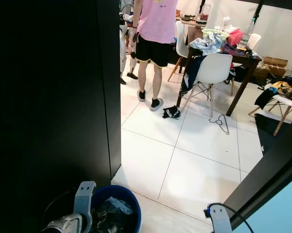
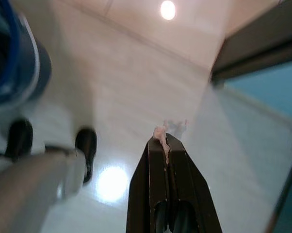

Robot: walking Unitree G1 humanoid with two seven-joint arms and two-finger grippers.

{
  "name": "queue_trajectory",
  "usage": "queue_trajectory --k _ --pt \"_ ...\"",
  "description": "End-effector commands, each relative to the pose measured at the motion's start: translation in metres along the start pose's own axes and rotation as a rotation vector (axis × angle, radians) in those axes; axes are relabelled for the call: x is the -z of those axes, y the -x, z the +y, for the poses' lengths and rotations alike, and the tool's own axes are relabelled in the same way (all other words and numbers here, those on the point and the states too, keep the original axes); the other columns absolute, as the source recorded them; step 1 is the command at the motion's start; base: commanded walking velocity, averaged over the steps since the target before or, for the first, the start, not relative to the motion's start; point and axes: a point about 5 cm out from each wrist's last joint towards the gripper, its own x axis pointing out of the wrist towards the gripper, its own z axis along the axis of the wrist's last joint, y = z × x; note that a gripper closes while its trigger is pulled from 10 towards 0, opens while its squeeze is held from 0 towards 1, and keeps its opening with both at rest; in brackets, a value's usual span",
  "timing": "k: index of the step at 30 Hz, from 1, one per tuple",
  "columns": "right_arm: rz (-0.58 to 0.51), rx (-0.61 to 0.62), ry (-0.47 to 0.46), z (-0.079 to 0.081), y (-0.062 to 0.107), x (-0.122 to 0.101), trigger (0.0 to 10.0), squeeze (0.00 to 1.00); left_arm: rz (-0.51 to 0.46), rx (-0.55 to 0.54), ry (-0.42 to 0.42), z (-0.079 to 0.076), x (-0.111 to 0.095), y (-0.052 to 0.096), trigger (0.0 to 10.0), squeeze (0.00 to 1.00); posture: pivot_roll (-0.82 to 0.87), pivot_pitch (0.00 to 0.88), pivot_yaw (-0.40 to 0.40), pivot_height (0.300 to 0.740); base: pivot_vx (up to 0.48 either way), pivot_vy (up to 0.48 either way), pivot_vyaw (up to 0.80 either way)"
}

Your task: Clean up the room

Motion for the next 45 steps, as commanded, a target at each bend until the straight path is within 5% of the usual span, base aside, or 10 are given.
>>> queue_trajectory --k 1,8,9,19,27,35,45 --pt "-0.071 -0.001 0.019 -0.005 -0.001 -0.021 10.0 0.00 0.033 -0.046 -0.013 0.004 0.010 0.001 10.0 1.00 -0.01 0.000 -0.121 0.740 0.000 0.000 0.00" --pt "-0.211 -0.083 0.102 0.013 -0.006 -0.083 10.0 0.00 0.060 -0.144 -0.002 0.018 0.023 0.005 10.0 1.00 0.00 0.000 -0.124 0.740 0.000 0.000 0.15" --pt "-0.230 -0.115 0.130 0.020 -0.006 -0.093 10.0 0.00 0.062 -0.162 0.000 0.020 0.026 0.006 10.0 0.00 0.01 0.000 -0.129 0.740 0.000 0.000 0.77" --pt "-0.210 -0.361 0.260 0.062 -0.006 -0.126 10.0 0.00 0.053 -0.288 -0.010 0.034 0.037 0.011 10.0 0.00 0.02 0.000 -0.136 0.740 0.000 0.000 0.77" --pt "-0.155 -0.404 0.253 0.079 -0.007 -0.127 10.0 0.00 0.014 -0.307 -0.060 0.036 0.030 0.012 10.0 0.00 0.06 0.000 -0.148 0.740 0.000 0.000 0.77" --pt "-0.043 -0.367 0.228 0.078 -0.010 -0.115 10.0 0.00 0.007 -0.247 -0.195 0.029 0.024 0.009 10.0 0.00 0.05 0.000 -0.128 0.740 0.000 -0.117 0.78" --pt "-0.026 -0.281 0.288 0.068 -0.010 -0.120 10.0 0.00 0.041 -0.178 -0.191 0.019 0.032 0.007 10.0 0.00 0.05 0.000 -0.122 0.740 0.000 -0.280 0.47"
